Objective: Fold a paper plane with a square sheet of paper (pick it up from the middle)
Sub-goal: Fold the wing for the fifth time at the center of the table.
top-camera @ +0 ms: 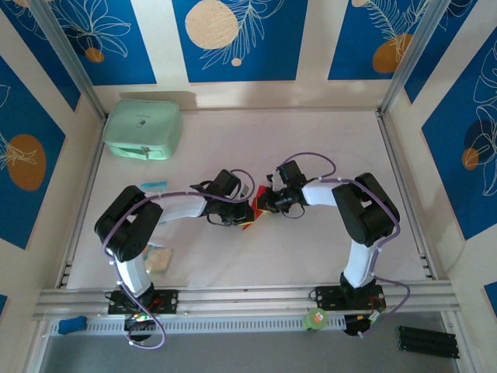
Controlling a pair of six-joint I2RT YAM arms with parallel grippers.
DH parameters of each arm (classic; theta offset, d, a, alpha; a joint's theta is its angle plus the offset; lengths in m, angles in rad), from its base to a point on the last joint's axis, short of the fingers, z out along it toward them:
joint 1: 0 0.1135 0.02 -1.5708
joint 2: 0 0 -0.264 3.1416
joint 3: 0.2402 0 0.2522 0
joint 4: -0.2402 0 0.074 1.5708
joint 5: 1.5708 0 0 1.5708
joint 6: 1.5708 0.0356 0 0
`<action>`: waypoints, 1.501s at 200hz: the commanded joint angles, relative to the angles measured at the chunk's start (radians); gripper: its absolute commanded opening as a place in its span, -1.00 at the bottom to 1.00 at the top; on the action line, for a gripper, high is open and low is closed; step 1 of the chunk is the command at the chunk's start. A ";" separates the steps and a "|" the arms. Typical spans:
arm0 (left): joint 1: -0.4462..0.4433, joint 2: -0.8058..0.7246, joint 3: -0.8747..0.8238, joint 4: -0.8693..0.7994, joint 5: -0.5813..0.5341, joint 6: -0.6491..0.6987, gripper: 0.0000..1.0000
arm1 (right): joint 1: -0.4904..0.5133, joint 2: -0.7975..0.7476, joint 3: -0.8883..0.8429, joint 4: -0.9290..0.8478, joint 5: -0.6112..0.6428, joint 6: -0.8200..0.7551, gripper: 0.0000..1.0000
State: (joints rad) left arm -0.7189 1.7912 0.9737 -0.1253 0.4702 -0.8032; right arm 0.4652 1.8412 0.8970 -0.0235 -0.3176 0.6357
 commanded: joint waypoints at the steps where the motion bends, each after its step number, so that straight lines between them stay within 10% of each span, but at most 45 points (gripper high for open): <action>1: -0.009 0.024 0.017 -0.029 -0.014 0.020 -0.73 | 0.001 0.046 0.001 -0.067 0.074 -0.003 -0.78; 300: -0.009 -0.045 0.029 -0.104 -0.055 0.082 -0.74 | 0.001 0.061 0.011 -0.087 0.086 0.007 -0.80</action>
State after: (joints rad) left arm -0.7189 1.8023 0.9737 -0.1555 0.4591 -0.7765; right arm 0.4652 1.8496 0.9146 -0.0509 -0.3180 0.6388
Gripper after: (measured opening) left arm 0.131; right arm 0.101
